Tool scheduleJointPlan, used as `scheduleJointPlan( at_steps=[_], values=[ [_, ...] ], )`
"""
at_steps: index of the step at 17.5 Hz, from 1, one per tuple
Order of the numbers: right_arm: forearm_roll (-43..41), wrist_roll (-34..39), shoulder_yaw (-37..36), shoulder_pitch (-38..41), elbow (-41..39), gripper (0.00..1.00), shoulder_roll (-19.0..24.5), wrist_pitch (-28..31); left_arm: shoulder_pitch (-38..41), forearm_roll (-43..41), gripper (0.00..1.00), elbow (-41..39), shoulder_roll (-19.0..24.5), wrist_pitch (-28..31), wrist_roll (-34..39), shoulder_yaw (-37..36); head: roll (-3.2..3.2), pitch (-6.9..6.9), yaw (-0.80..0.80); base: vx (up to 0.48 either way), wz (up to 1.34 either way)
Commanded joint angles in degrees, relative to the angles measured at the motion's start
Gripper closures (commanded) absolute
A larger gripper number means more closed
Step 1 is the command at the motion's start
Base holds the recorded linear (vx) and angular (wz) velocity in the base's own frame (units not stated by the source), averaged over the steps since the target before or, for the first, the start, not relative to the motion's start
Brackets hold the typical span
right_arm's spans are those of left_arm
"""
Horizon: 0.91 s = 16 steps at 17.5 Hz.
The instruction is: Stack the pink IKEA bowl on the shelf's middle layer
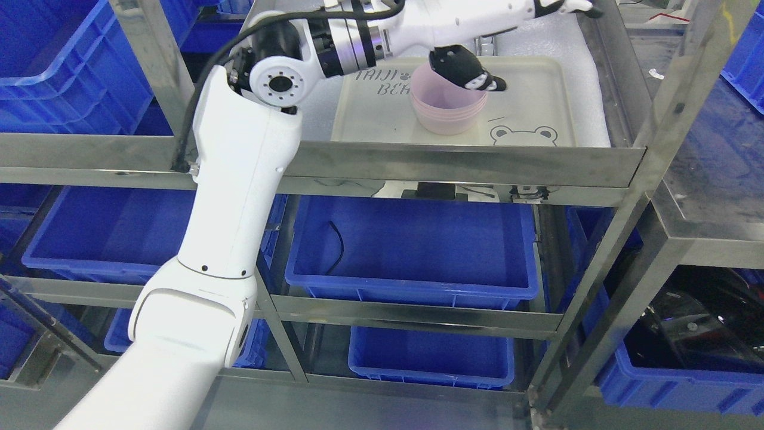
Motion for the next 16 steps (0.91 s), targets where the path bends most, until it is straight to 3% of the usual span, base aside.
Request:
scheduleJointPlan(
  at_steps=[1,4,10,12,14,16],
  values=[
    [-0.1,0.0,0.3,0.0,-1.0,0.00,-1.0,0.0,12.6,10.4,0.08,-7.5,1.0,-0.6,5.4,-25.5,0.00,0.00,0.00,-0.142,0.12],
    [0.0,0.0,0.3,0.0,-1.0,0.00,-1.0,0.0,26.0,10.3,0.08,-7.5,1.0,-3.4,4.8,-24.7,0.00,0.00,0.00,-0.138,0.11],
    [0.0,0.0,0.2,0.0,-1.0,0.00,-1.0,0.0,54.3,10.7,0.06,-5.8,1.0,-3.8,4.7,-5.6,0.00,-0.01,0.00,-0.068,0.02],
    [-0.1,0.0,0.3,0.0,-1.0,0.00,-1.0,0.0,58.3,12.5,0.06,-3.1,1.0,-3.8,6.1,2.1,0.00,-0.01,0.00,0.008,-0.03],
    [0.0,0.0,0.2,0.0,-1.0,0.00,-1.0,0.0,59.5,15.8,0.06,-1.0,1.0,-2.3,12.1,9.5,0.00,-0.01,0.00,0.013,-0.02],
    [-0.1,0.0,0.3,0.0,-1.0,0.00,-1.0,0.0,59.6,16.8,0.01,-0.5,1.0,7.2,20.0,14.2,0.00,-0.01,0.00,0.008,0.00]
  ],
)
